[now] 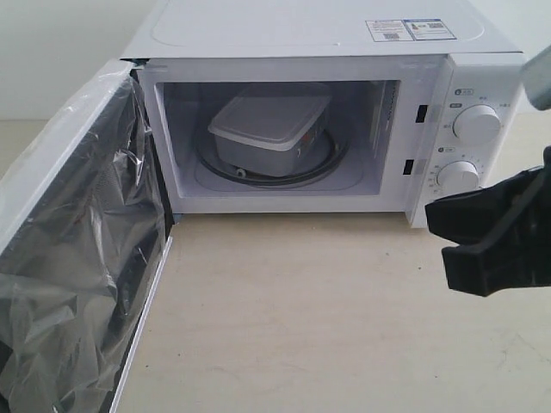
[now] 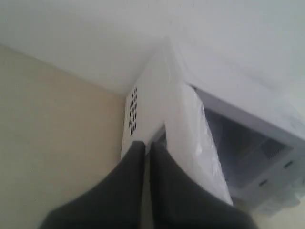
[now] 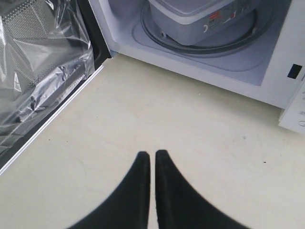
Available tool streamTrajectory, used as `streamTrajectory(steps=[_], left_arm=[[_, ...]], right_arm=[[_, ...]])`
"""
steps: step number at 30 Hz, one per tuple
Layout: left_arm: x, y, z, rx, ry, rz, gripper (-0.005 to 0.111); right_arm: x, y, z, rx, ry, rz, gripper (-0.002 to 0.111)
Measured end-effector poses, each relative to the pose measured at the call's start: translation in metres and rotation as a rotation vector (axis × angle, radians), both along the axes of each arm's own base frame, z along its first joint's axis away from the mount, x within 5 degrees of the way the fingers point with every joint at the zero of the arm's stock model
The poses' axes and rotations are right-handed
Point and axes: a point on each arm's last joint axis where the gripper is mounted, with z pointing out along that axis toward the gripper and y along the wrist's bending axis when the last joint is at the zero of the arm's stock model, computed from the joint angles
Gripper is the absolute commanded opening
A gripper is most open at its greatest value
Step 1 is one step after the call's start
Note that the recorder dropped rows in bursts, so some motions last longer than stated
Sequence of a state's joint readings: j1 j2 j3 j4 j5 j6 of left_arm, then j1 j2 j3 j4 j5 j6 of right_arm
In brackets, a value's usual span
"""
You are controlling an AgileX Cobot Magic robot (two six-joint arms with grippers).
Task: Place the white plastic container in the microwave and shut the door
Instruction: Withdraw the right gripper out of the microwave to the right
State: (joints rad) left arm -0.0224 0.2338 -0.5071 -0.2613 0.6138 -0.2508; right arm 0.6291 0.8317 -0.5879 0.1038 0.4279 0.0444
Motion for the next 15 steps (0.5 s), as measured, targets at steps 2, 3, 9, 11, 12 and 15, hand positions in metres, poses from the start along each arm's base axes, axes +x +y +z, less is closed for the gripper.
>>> streamTrajectory(steps=[2,3,9,11,12,15], left_arm=[[0.003,-0.002,0.015,0.051,0.1,-0.043,0.004],[0.004,-0.003,0.021,0.07,0.136,-0.06,0.004],[0.017,-0.008,0.066,0.143,0.405,-0.158,0.004],[0.029,-0.008,0.08,0.157,0.436,-0.171,0.004],[0.036,-0.008,0.085,0.171,0.442,-0.18,0.004],[0.048,-0.008,0.091,0.202,0.465,-0.199,0.004]], right_arm=[[0.0,0.0,0.0,-0.001,0.001,0.0,0.0],[0.0,0.0,0.0,-0.001,0.002,0.0,0.0],[0.0,0.0,0.0,-0.005,0.004,0.001,0.0],[0.0,0.0,-0.001,-0.006,0.005,0.001,0.0],[0.0,0.0,-0.001,-0.007,0.007,0.001,0.0],[-0.001,0.0,-0.001,-0.011,0.012,0.002,0.0]])
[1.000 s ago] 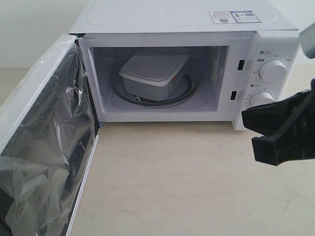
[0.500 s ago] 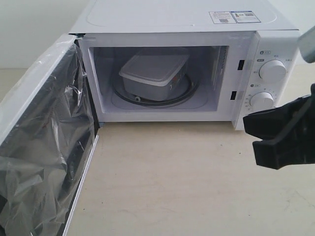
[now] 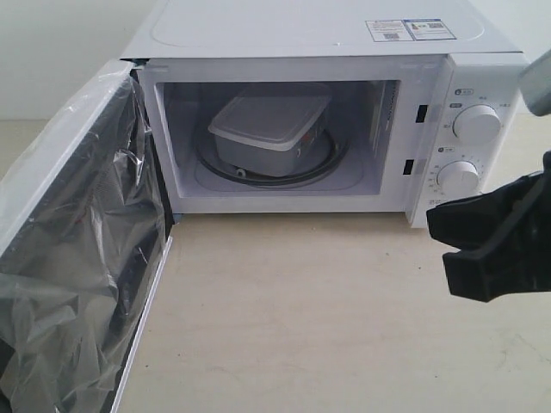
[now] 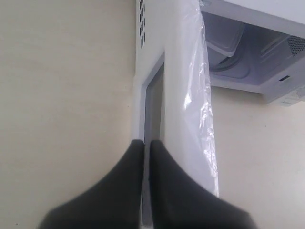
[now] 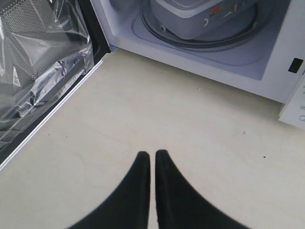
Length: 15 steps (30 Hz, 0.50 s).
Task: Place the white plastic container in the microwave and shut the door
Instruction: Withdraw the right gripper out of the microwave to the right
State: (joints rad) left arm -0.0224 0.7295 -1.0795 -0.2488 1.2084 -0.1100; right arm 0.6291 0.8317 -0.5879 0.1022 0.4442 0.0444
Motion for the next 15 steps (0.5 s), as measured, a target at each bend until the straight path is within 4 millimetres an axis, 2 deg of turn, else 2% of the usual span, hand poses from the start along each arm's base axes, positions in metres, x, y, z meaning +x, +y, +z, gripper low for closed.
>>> streamTrajectory(steps=[4,10,15], left_arm=[[0.011,0.001,0.001,0.024,0.029,-0.005,0.004],[0.017,0.001,-0.002,0.054,0.044,-0.033,0.004],[0.021,0.0,-0.019,0.095,0.091,-0.088,0.004]], right_arm=[[-0.001,0.0,-0.001,-0.006,0.009,0.001,0.0],[-0.001,0.0,-0.001,-0.007,0.011,0.001,0.0],[-0.001,0.0,-0.001,-0.007,0.011,0.001,0.0]])
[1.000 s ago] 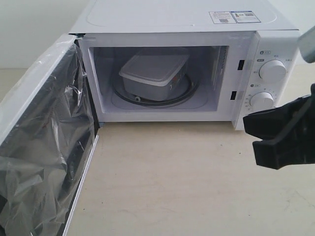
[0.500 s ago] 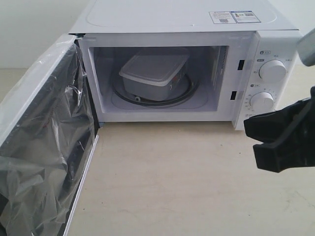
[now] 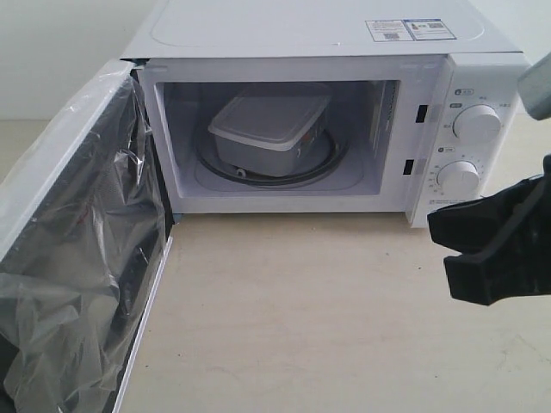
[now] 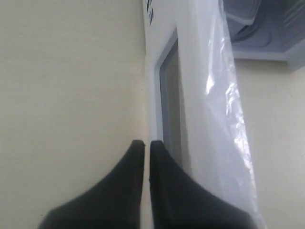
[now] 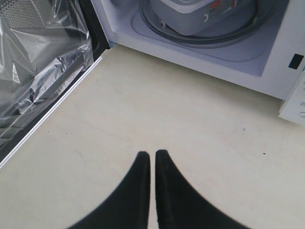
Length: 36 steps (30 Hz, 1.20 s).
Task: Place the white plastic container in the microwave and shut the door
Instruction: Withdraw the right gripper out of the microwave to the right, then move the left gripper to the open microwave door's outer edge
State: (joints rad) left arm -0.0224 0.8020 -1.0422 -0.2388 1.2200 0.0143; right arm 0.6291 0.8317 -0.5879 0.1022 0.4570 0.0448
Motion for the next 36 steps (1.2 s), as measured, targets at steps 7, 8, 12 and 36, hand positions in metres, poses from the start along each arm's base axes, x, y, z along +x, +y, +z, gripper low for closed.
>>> streamTrajectory(steps=[7,8,12,36], left_arm=[[0.018,-0.004,-0.053,0.015,0.206,-0.087,0.004],[0.02,-0.006,-0.06,-0.003,0.231,-0.116,0.004],[0.027,-0.018,-0.073,-0.093,0.271,-0.233,0.004],[0.034,-0.042,-0.082,-0.33,0.21,-0.451,0.004]], right_arm=[[0.0,0.0,0.0,0.002,0.002,-0.002,0.0],[0.0,0.0,0.0,0.002,0.002,-0.002,0.0],[0.0,0.0,0.0,0.005,0.004,-0.004,0.0],[0.011,-0.008,0.006,0.044,-0.071,-0.165,0.0]])
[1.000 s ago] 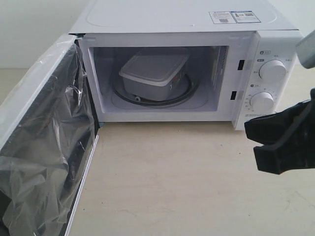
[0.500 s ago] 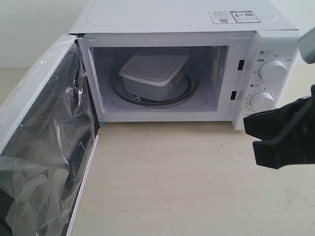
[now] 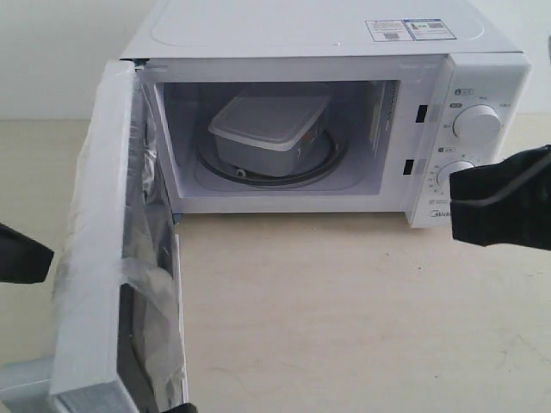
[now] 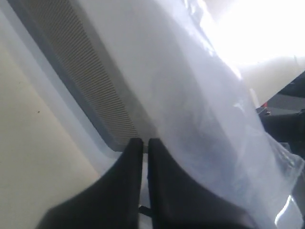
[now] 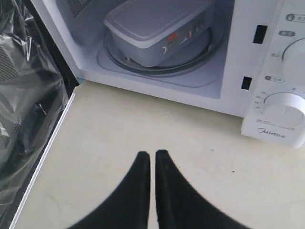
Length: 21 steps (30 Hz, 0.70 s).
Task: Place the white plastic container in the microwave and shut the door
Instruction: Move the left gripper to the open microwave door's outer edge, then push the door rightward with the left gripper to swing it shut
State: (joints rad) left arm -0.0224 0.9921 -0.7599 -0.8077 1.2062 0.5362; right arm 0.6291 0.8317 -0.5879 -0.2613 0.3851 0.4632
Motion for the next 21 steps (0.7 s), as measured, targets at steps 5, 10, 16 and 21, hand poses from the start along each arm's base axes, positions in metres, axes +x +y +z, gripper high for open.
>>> streamTrajectory(steps=[5,10,16,21], left_arm=[[0.001,-0.004,0.004,-0.065,-0.026,-0.018,0.004],[0.01,-0.009,0.003,-0.129,-0.028,-0.042,0.004],[0.024,-0.036,-0.015,-0.122,0.006,-0.14,0.004],[0.035,-0.059,-0.028,-0.148,0.018,-0.163,0.004]], right_arm=[[0.001,-0.006,0.016,0.011,-0.041,-0.062,0.0],[-0.002,-0.012,0.043,0.037,-0.093,-0.097,0.0],[-0.014,-0.024,0.064,0.074,-0.143,-0.122,0.0],[-0.02,-0.032,0.068,0.047,-0.16,-0.145,0.0]])
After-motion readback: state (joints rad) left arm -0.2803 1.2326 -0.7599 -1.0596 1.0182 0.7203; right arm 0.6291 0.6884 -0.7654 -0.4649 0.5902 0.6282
